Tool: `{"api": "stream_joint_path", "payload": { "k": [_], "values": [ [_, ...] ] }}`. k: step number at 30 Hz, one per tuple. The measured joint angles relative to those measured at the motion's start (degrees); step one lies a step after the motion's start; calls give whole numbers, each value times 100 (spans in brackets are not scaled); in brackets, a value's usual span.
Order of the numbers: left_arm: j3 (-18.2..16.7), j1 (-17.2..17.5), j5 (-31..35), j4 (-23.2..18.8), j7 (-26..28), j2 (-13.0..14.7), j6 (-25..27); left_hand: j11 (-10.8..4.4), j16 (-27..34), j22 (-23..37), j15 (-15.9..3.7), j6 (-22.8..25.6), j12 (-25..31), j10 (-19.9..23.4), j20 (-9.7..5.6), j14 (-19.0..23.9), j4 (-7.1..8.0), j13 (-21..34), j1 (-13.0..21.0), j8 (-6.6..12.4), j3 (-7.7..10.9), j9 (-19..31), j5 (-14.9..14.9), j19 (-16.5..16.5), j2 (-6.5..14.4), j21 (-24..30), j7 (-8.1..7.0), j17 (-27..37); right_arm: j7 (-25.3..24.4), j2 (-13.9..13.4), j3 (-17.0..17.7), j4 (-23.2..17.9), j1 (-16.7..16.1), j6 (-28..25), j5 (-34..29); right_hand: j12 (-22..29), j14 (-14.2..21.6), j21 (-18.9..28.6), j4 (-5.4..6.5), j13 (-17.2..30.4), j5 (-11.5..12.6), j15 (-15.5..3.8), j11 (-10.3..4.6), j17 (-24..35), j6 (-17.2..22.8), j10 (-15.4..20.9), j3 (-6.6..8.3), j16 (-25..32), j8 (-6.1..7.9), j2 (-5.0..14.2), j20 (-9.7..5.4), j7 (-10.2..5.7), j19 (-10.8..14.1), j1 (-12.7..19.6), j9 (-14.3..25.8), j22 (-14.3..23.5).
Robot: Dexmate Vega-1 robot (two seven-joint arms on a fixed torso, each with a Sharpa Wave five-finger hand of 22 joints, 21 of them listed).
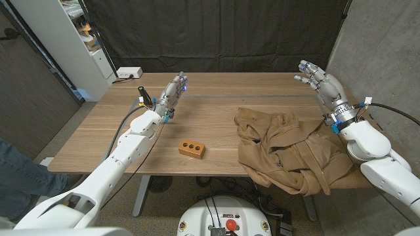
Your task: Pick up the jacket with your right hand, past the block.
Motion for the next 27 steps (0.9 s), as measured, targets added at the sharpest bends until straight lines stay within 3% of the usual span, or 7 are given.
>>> {"api": "stream_joint_path", "payload": {
  "k": [17,25,26,27],
  "values": [
    [-1,72,1,-166,9,54,47,-32,0,0,0,31,-1,31,0,0,-23,-26,23,0,-24,0,0,0,23,0,-31,0,-315,-177,351,-274,-470,109,-619,0,20,-78,0,-28,0,-20,0,-54,31,0,0,0,0,0,0,-31,-1,0,-28,0],
    [-3,76,1,-177,9,60,47,-31,0,0,0,31,-1,31,0,0,-47,-26,23,0,0,0,0,0,23,0,-31,0,-467,-177,351,-276,-470,140,-903,0,20,-87,0,-27,0,-20,0,-53,31,-1,0,0,0,0,0,-31,-1,0,-28,0],
    [-3,76,2,-177,-6,60,47,-31,0,0,0,31,-1,31,0,0,-47,-26,23,0,0,0,0,0,23,0,-31,0,-501,-207,517,-420,-693,144,-970,0,20,-111,0,-27,0,-20,0,-53,31,-1,0,0,0,0,1,-31,-2,0,-28,0],
    [-4,76,2,-177,-8,60,47,-31,0,0,0,31,-1,31,0,0,-47,-26,23,0,0,0,0,0,23,0,-31,0,-513,-208,536,-435,-718,145,-992,0,20,-132,0,-27,0,-20,0,-53,31,-1,0,0,0,0,1,-31,-6,0,-28,0]
  ]
}}
